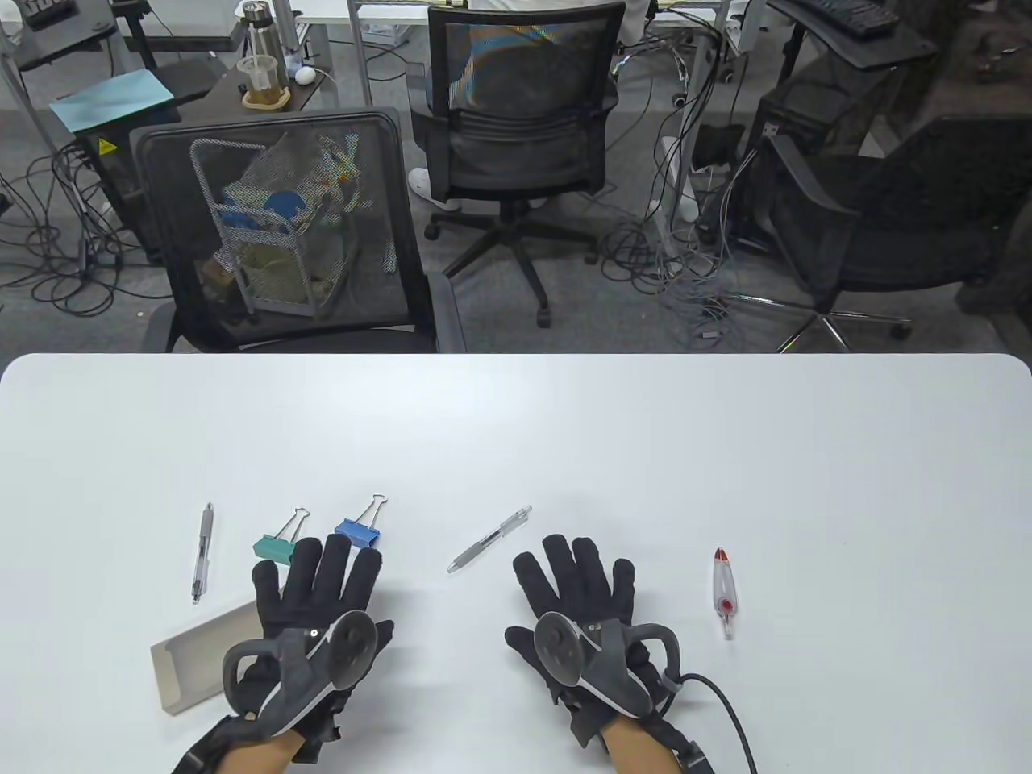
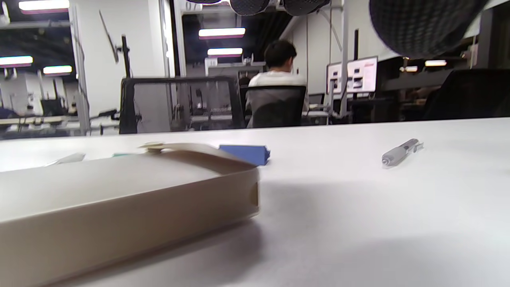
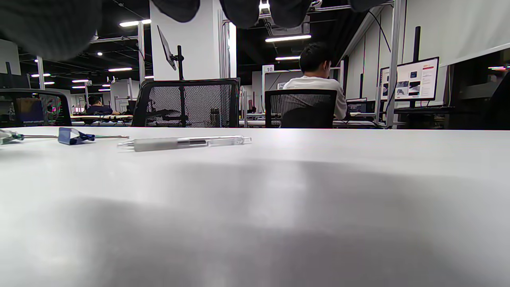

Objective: Pack snap-button pull-out pencil case

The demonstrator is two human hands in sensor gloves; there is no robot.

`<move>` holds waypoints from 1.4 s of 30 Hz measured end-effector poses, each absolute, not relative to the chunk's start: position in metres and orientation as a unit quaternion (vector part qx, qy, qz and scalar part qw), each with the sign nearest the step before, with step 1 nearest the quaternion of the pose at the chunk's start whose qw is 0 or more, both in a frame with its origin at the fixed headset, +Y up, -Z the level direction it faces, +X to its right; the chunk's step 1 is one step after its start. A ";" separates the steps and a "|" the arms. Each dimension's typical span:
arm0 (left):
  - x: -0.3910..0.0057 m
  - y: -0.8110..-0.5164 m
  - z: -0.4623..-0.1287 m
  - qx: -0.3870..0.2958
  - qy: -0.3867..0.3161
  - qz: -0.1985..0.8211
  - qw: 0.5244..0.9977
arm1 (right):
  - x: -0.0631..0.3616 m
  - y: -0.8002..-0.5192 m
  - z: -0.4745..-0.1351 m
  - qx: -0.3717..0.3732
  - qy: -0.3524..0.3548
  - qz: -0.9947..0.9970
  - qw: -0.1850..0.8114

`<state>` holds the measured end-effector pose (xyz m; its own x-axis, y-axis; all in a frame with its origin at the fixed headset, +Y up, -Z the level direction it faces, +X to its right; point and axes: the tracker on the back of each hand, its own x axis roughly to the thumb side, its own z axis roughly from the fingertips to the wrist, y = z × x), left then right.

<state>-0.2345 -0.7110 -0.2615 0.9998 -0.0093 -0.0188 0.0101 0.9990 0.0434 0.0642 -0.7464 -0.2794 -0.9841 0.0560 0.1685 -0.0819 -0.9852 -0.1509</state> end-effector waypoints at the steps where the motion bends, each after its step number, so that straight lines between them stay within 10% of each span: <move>1: -0.243 -0.709 -0.263 -0.002 0.018 -0.001 1.000 | 0.064 -0.746 -0.280 0.081 -0.079 0.993 0.035; 13: -0.338 -0.732 -0.292 -0.238 0.123 0.010 0.963 | 0.065 -0.746 -0.281 0.078 -0.075 0.993 0.037; 23: -0.342 -0.748 -0.297 -0.226 0.109 -0.026 0.968 | 0.065 -0.746 -0.281 0.077 -0.073 0.994 0.037; 42: -0.177 -0.746 -0.289 -0.140 -0.131 -0.040 0.981 | 0.067 -0.744 -0.281 0.077 -0.074 0.994 0.038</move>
